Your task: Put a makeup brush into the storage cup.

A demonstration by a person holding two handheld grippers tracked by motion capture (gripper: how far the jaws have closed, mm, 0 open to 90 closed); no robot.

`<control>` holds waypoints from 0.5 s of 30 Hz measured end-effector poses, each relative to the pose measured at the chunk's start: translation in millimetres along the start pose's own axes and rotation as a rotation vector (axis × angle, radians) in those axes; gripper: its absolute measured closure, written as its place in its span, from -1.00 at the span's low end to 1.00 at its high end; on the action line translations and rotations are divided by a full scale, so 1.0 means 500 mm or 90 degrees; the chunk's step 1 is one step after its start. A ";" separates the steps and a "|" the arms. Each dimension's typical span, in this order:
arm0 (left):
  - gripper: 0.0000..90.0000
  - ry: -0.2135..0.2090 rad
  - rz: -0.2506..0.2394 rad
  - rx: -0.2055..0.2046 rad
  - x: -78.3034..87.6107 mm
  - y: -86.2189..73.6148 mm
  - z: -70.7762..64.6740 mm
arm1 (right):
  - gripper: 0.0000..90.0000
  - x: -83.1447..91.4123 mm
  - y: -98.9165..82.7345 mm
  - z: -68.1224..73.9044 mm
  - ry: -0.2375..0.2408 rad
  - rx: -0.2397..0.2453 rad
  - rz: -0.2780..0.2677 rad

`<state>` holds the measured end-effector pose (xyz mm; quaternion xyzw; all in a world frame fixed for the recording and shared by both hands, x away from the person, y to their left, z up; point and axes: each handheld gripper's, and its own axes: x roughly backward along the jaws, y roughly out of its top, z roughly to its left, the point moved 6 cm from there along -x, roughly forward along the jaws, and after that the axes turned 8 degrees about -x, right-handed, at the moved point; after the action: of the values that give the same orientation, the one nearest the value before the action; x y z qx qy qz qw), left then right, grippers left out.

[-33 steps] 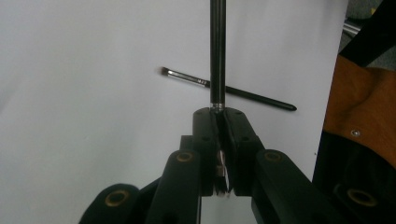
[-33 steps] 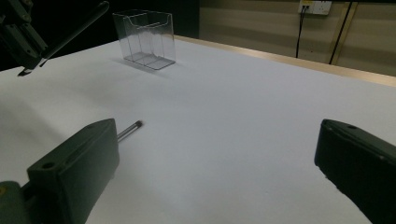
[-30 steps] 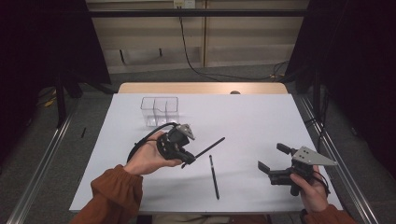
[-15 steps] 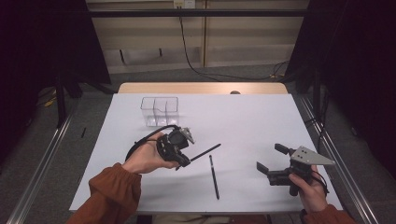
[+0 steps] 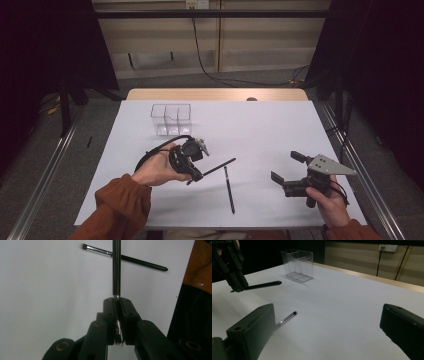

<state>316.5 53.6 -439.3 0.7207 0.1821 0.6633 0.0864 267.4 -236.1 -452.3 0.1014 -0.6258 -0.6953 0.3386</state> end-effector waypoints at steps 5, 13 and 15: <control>0.87 -0.002 0.002 -0.005 -0.001 -0.001 -0.002 | -1.00 -0.011 0.012 0.010 0.022 -0.002 0.012; 0.87 -0.010 0.001 -0.011 -0.002 0.000 -0.007 | -1.00 -0.032 0.030 0.026 0.059 0.020 0.036; 0.87 -0.010 0.005 -0.014 -0.002 0.000 -0.006 | -1.00 -0.042 0.029 0.037 0.073 0.038 0.046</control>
<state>313.6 52.7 -440.0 0.7256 0.1717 0.6598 0.0933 278.0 -208.7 -440.8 0.1285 -0.6288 -0.6567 0.3960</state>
